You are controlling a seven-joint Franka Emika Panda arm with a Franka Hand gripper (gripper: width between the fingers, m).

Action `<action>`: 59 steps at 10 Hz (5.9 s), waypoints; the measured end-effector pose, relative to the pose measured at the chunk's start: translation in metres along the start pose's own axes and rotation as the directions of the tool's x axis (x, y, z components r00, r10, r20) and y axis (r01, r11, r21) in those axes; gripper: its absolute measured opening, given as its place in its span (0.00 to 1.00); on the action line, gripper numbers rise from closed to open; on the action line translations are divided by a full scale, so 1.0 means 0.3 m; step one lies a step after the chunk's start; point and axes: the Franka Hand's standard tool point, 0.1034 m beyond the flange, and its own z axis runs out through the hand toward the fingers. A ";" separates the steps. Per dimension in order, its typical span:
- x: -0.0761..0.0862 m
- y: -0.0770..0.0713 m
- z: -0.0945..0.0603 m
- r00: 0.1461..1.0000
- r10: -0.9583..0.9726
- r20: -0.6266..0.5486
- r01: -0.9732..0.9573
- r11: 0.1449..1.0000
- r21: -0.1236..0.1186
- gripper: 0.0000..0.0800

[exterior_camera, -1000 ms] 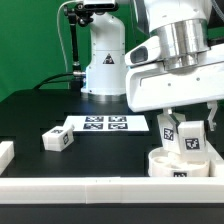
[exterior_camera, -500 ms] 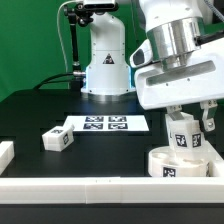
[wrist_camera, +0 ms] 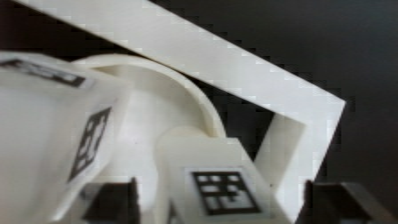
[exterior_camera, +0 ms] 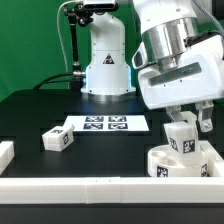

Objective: Assemble stool

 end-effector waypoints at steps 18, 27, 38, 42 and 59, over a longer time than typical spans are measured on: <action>-0.030 -0.065 -0.101 0.549 -0.834 0.055 0.836 0.548 -0.035 0.81; -0.026 -0.063 -0.091 -0.185 -0.978 0.096 0.982 -0.188 -0.029 0.81; -0.009 -0.076 -0.060 -0.888 -0.415 0.197 0.440 -0.892 0.103 0.81; 0.014 -0.058 -0.056 -0.947 -0.257 0.194 0.287 -0.946 0.150 0.81; 0.038 -0.012 -0.024 -0.862 -0.450 0.234 0.489 -0.859 0.152 0.42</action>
Offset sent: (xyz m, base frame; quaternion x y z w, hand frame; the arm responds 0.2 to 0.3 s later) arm 0.0013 -0.0087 0.0297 -0.0302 -0.0042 -0.0588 0.9978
